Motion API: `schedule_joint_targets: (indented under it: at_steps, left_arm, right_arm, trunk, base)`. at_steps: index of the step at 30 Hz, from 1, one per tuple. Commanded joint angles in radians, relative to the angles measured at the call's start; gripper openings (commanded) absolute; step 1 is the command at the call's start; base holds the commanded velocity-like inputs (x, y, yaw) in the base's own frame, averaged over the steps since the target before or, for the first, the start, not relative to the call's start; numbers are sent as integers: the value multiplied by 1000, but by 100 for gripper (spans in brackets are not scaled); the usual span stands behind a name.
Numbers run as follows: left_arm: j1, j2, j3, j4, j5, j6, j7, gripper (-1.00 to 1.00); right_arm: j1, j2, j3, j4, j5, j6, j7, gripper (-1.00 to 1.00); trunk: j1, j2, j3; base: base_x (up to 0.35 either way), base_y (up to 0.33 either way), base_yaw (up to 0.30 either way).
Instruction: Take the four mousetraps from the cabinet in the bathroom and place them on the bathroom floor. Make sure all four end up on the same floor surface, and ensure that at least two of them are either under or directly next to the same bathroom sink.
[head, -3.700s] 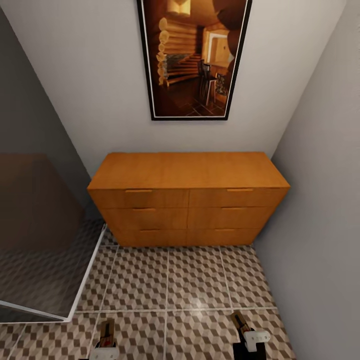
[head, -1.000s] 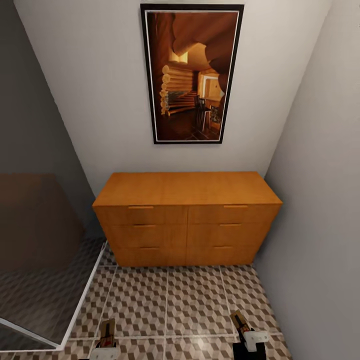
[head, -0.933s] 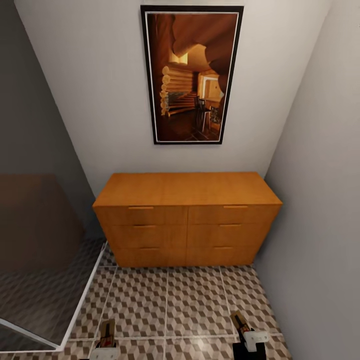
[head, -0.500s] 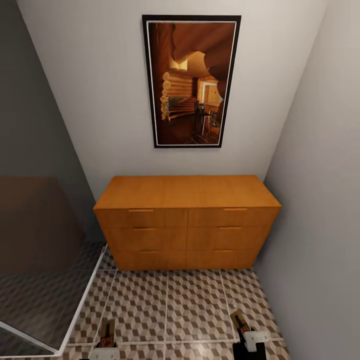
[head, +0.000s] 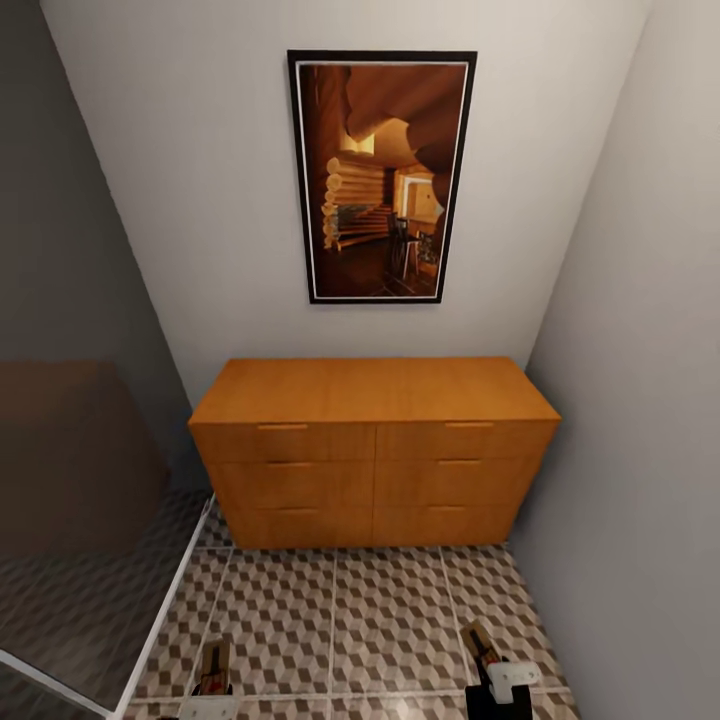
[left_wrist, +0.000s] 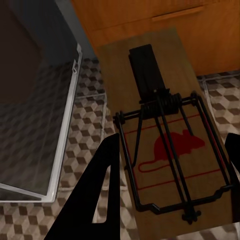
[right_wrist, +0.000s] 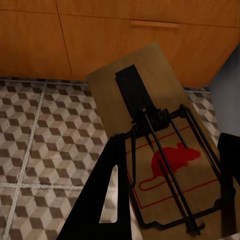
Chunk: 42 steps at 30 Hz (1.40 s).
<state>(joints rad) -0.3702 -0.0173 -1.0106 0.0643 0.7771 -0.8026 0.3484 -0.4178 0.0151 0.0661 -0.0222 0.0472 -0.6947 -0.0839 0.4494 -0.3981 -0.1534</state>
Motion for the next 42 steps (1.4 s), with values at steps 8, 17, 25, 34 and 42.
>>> schedule_joint_targets:
  at_steps: [8, 17, 25, 34, 42]
  left_arm:
    - [-1, -1, -6, 3, -7, -1, 12, -100]
    - [-1, -1, -6, 3, -7, -1, 12, -100]
    - [-1, -1, -6, 3, -7, -1, 12, -100]
    - [-1, -1, -6, 3, -7, -1, 12, -100]
    - [-1, -1, -6, 3, -7, -1, 12, -100]
  right_arm:
    - [-1, 0, 6, 1, 5, -2, -8, -100]
    - [-1, 0, 6, 1, 4, -2, -8, -100]
    - [-1, 0, 6, 1, 4, -2, -8, -100]
    - [-1, 0, 6, 1, 3, -2, -8, -100]
    - [-1, 1, 6, 1, 3, -2, -8, -100]
  trunk:
    - [1, -2, 11]
    - [1, -2, 26]
    - [1, -2, 39]
    - [1, -2, 54]
    - [1, -2, 67]
  base:
    - [0, 0, 0]
    - [0, 0, 0]
    - [0, 0, 0]
    - [0, 0, 0]
    - [0, 0, 0]
